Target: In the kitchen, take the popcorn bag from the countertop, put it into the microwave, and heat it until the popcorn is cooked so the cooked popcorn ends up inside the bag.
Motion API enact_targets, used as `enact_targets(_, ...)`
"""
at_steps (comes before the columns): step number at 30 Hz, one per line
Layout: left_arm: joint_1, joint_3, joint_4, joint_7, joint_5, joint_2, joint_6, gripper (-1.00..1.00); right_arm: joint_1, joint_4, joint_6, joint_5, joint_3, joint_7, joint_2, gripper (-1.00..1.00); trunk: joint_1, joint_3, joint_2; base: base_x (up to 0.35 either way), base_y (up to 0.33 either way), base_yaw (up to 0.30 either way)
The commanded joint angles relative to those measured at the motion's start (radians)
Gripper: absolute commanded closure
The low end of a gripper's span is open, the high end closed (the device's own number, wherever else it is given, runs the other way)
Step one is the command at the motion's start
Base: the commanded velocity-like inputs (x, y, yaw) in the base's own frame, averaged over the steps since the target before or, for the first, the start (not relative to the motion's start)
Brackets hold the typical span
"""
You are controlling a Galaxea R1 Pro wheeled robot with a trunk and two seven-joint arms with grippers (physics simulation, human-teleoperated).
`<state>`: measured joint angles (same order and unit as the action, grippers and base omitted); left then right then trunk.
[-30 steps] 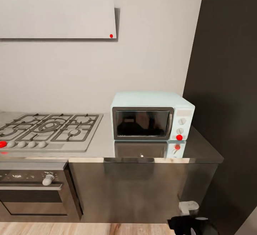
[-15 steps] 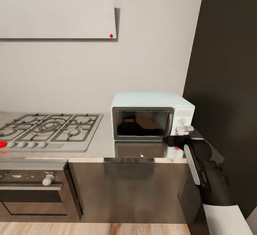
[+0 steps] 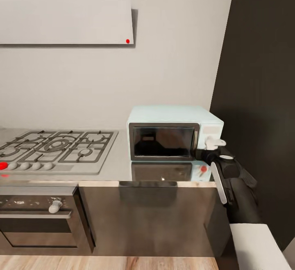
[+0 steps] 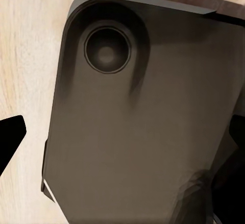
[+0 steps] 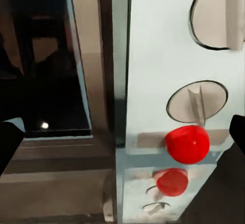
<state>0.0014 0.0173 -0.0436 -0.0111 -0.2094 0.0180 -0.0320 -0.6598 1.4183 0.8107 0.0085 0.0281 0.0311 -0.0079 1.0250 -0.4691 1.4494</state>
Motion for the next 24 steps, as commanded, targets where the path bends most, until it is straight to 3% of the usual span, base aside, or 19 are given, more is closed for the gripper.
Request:
enact_targets(1,0.000,0.001,-0.001,-0.001,-0.005,0.000,-0.002,-1.00,0.000,-0.024,-0.030,0.001,-0.001,0.007,0.000,-1.00,0.000,-0.001,0.001,0.000,0.000,0.000)
enact_targets(3,0.000,0.001,-0.001,-0.001,-0.005,0.000,-0.002,-1.00,0.002,-0.091,-0.137,0.002,-0.010,0.073,0.002,-1.00,0.000,-0.001,0.001,0.000,0.000,0.000)
enact_targets(4,0.000,0.001,-0.001,0.000,-0.005,0.000,-0.002,-1.00,0.002,-0.091,-0.145,0.002,-0.013,0.086,0.002,-1.00,0.000,-0.001,0.001,0.000,0.000,0.000)
enact_targets(9,0.000,0.001,-0.001,0.000,-0.005,0.000,-0.002,-1.00,0.002,-0.084,-0.149,0.002,-0.018,0.099,0.001,-1.00,0.000,-0.001,0.001,0.000,0.000,0.000)
enact_targets(13,0.000,0.001,-0.001,0.000,-0.005,0.000,-0.002,-1.00,0.002,-0.082,-0.143,0.007,-0.071,0.101,0.000,-1.00,0.000,-0.001,0.001,0.000,0.000,0.000)
enact_targets(24,0.000,0.000,-0.001,0.000,-0.005,0.000,-0.002,-1.00,0.001,-0.076,-0.141,0.007,-0.077,0.102,-0.007,-1.00,0.000,-0.001,0.001,0.000,0.070,0.000)
